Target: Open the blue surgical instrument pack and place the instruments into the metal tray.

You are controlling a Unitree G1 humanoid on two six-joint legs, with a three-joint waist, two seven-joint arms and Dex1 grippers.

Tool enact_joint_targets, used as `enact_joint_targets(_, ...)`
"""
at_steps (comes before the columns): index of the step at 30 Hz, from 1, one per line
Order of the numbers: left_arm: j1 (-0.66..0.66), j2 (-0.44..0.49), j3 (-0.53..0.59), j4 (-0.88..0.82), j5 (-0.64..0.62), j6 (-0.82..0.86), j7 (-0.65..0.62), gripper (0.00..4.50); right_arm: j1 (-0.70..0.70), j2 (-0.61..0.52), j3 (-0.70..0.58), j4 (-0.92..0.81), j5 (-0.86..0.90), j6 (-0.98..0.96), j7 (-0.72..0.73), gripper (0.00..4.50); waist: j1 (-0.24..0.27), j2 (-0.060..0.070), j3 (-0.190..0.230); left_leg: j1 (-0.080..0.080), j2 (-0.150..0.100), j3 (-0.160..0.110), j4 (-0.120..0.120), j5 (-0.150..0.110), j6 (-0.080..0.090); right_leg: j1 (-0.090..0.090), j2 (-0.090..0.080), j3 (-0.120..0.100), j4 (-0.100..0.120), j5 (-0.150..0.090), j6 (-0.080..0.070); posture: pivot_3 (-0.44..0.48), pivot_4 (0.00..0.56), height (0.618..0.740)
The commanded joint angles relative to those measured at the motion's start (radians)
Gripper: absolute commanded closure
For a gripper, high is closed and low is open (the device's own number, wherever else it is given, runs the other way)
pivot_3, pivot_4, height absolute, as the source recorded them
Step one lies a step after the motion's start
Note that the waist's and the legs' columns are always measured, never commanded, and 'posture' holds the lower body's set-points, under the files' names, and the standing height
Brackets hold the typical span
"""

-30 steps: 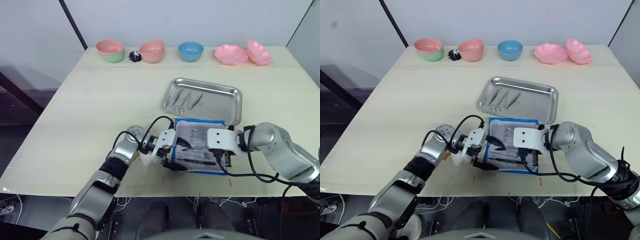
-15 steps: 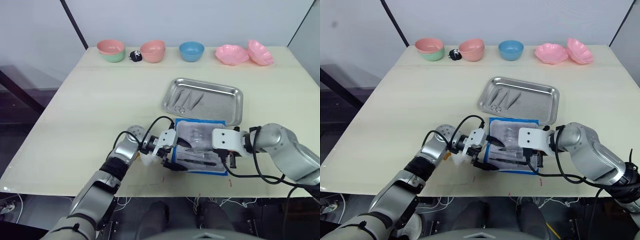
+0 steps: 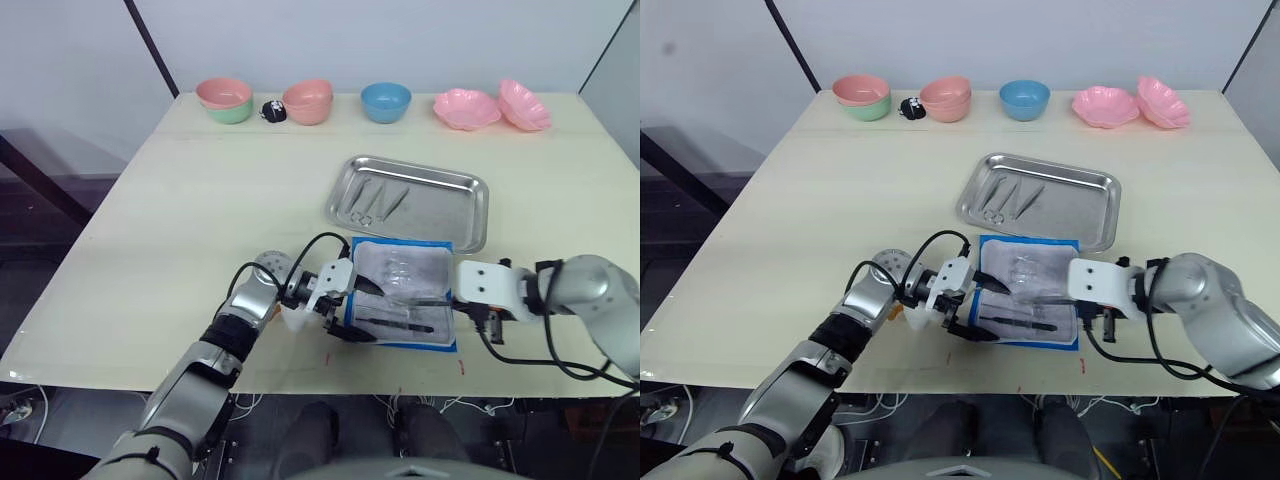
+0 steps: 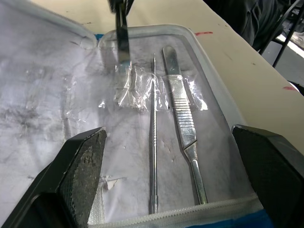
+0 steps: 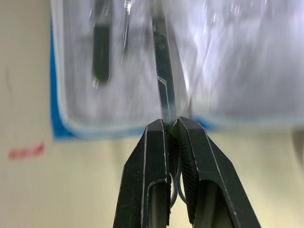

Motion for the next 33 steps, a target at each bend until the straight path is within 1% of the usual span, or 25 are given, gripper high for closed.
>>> enact_joint_targets(1,0.064,0.037,-0.033,0.14,0.107,0.063,0.069,0.0,0.039,-0.025,-0.113,-0.026,0.048,-0.075,0.016,4.35,0.0,0.0,0.0,0.0,0.0,0.0,0.0,0.0,0.0,0.0,0.0,0.0,0.0,0.0,0.0,0.0,0.15,0.74)
enact_joint_targets(6,0.065,0.037,-0.032,0.142,0.106,0.061,0.069,0.0,0.113,-0.038,-0.236,0.003,0.1,-0.128,0.025,4.35,0.0,0.0,0.0,0.0,0.0,0.0,0.0,0.0,-0.001,0.0,0.0,0.0,-0.001,0.0,0.0,0.0,0.15,0.74)
enact_joint_targets(9,0.065,0.037,-0.032,0.144,0.106,0.059,0.069,0.0,0.128,-0.045,-0.285,0.026,0.12,-0.144,0.028,4.35,0.0,0.0,0.0,0.0,0.0,0.0,0.0,-0.001,-0.002,0.0,0.0,0.0,-0.002,0.0,0.0,0.0,0.15,0.74)
enact_joint_targets(12,0.063,0.036,-0.032,0.147,0.106,0.058,0.068,0.0,0.117,-0.021,-0.327,0.042,0.161,-0.118,0.011,4.35,0.001,0.0,0.0,-0.001,0.0,0.0,0.0,-0.001,-0.002,0.0,0.0,0.0,-0.002,0.0,0.0,0.0,0.15,0.74)
enact_joint_targets(15,0.061,0.034,-0.032,0.15,0.106,0.057,0.068,0.0,0.07,0.055,-0.34,0.04,0.217,-0.042,-0.057,4.35,0.001,0.0,0.0,0.0,0.0,0.0,-0.001,-0.001,-0.002,0.0,0.0,-0.001,-0.003,0.0,0.0,0.0,0.15,0.74)
enact_joint_targets(18,0.059,0.032,-0.033,0.152,0.108,0.055,0.067,0.0,-0.001,0.186,-0.344,0.058,0.251,0.068,-0.191,4.35,0.0,0.0,0.0,-0.001,0.0,0.0,-0.001,0.0,0.0,0.0,0.0,-0.001,-0.003,0.0,0.0,0.0,0.15,0.74)
enact_joint_targets(24,0.055,0.033,-0.035,0.151,0.108,0.055,0.065,0.0,-0.091,0.32,-0.332,0.092,0.282,0.185,-0.327,4.35,0.003,0.002,0.001,-0.002,0.0,0.0,-0.001,0.001,0.001,0.0,-0.001,-0.001,-0.004,0.002,0.004,0.0,0.15,0.74)
enact_joint_targets(26,0.055,0.036,-0.034,0.15,0.108,0.056,0.064,0.0,-0.157,0.422,-0.354,0.125,0.303,0.257,-0.421,4.35,0.001,0.002,0.001,-0.002,0.0,0.0,-0.001,0.001,0.001,0.0,-0.001,-0.001,-0.004,0.003,0.005,0.0,0.15,0.74)
enact_joint_targets(27,0.054,0.037,-0.033,0.151,0.108,0.056,0.064,0.0,-0.181,0.454,-0.358,0.139,0.308,0.276,-0.449,4.35,0.001,0.003,0.001,-0.001,0.0,0.0,-0.001,0.001,0.001,0.0,0.0,-0.001,-0.004,0.003,0.005,0.0,0.15,0.74)
enact_joint_targets(33,0.055,0.039,-0.032,0.145,0.106,0.06,0.065,0.0,-0.28,0.564,-0.326,0.233,0.284,0.325,-0.585,4.35,0.001,0.004,0.0,-0.003,-0.001,-0.001,-0.001,0.001,0.002,-0.001,0.0,-0.001,-0.004,0.004,0.006,0.0,0.15,0.74)
